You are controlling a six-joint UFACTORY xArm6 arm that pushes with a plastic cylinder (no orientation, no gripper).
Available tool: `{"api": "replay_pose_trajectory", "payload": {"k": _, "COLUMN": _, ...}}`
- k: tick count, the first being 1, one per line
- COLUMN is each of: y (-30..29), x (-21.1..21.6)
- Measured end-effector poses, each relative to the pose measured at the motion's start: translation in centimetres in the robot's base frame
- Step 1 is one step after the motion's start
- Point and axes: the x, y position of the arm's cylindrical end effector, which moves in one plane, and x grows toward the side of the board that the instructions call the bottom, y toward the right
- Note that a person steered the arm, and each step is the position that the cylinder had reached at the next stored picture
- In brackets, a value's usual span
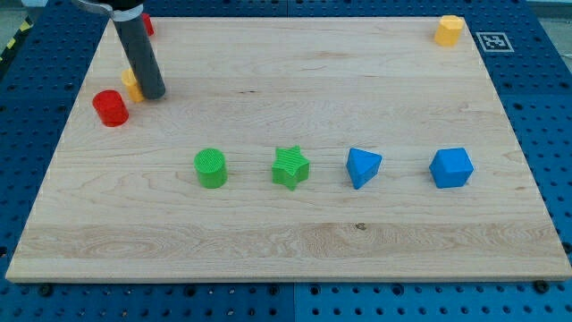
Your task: Place your arm to the yellow hexagon
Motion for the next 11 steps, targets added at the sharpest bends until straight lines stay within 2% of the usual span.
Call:
{"api": "replay_pose_trajectory", "payload": {"k": 2, "y": -1.3, "x": -0.7}}
{"api": "replay_pose_trajectory", "payload": {"k": 3, "y": -0.2, "x": -0.7}}
{"api": "replay_pose_trajectory", "payload": {"k": 6, "y": 27.2, "x": -1.9}}
{"api": "replay_pose_trajectory", "payload": {"k": 8, "y": 48.0, "x": -2.7}}
{"api": "replay_pose_trajectory", "payload": {"k": 9, "y": 54.2, "x": -7.8}}
{"api": "replay_pose_trajectory", "payload": {"k": 11, "y": 53.1, "x": -11.9}}
